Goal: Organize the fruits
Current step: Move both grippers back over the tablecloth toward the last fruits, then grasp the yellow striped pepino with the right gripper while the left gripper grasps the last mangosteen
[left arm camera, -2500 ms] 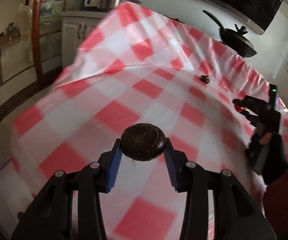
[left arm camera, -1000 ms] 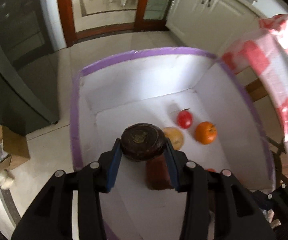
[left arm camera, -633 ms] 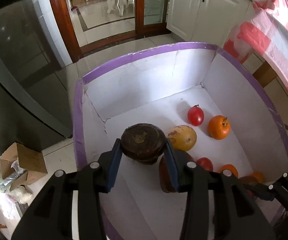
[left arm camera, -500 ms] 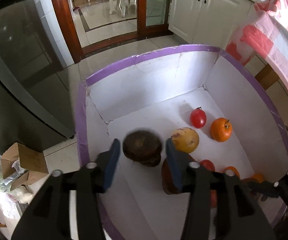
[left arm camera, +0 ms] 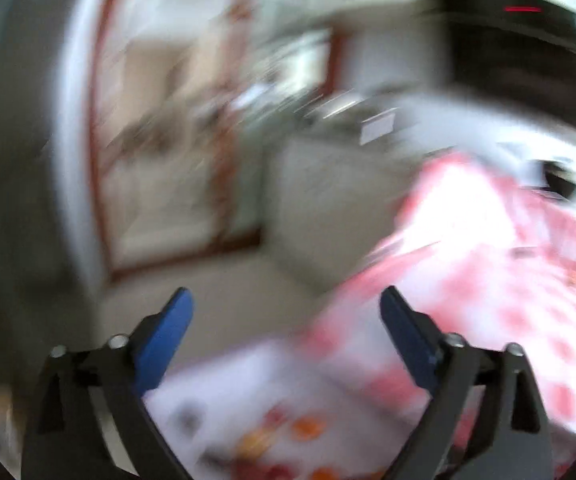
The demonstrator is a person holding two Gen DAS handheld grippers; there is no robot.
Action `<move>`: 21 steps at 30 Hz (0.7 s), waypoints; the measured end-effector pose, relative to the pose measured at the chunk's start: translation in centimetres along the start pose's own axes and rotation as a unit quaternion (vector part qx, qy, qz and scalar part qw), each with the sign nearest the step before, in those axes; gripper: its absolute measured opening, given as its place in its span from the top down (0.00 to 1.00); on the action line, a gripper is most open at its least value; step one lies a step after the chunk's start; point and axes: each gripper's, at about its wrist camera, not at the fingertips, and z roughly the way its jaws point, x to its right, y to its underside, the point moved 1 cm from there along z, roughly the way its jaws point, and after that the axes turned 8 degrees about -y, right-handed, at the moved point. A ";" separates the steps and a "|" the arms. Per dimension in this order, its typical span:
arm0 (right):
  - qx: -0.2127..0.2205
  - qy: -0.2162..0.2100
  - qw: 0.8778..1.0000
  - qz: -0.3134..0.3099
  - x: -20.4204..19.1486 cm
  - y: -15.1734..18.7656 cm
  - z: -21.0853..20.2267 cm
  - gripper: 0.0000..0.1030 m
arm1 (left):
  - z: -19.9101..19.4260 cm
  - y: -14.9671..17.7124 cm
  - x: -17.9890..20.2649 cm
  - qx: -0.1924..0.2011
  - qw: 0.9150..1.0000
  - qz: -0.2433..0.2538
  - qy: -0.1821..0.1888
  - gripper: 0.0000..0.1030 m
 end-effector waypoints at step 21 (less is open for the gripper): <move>-0.087 0.028 0.943 0.320 26.5 9.8 -8.5 0.13 | 1.6 -2.6 23.0 -0.033 0.965 0.078 0.247 0.01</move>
